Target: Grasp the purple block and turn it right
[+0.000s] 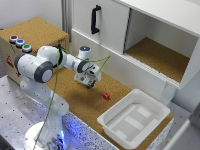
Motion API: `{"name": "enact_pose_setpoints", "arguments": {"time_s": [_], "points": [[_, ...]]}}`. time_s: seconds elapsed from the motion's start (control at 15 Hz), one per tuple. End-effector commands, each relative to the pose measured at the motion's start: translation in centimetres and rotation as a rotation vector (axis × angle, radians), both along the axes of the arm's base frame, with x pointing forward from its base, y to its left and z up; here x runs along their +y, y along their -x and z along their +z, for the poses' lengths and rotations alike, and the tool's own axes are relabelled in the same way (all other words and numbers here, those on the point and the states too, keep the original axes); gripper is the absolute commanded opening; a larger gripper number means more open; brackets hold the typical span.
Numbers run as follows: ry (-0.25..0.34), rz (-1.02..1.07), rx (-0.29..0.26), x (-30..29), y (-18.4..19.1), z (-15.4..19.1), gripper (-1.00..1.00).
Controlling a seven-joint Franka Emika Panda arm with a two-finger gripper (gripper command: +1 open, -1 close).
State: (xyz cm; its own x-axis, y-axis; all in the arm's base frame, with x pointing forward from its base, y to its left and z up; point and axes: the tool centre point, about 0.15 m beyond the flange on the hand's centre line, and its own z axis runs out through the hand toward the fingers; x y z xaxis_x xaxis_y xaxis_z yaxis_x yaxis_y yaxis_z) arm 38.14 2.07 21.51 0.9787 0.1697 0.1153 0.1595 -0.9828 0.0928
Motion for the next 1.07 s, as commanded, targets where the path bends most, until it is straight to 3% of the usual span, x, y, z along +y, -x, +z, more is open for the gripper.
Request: {"name": "enact_pose_setpoints", "arguments": {"time_s": [0.0,0.27,0.47,0.67,1.0], "points": [[-0.022,0.003,0.094,-2.3,-2.8,-0.9,-1.0],[-0.047,0.029,0.031,-4.9,-3.2,3.7,-1.0],[-0.036,0.061,0.064,-4.8,-3.0,6.0,-1.0],[-0.032,-0.02,0.084,-2.8,-2.5,6.0,-1.0],[-0.025,-0.402,0.141,0.2,0.3,3.4,-1.0]]}}
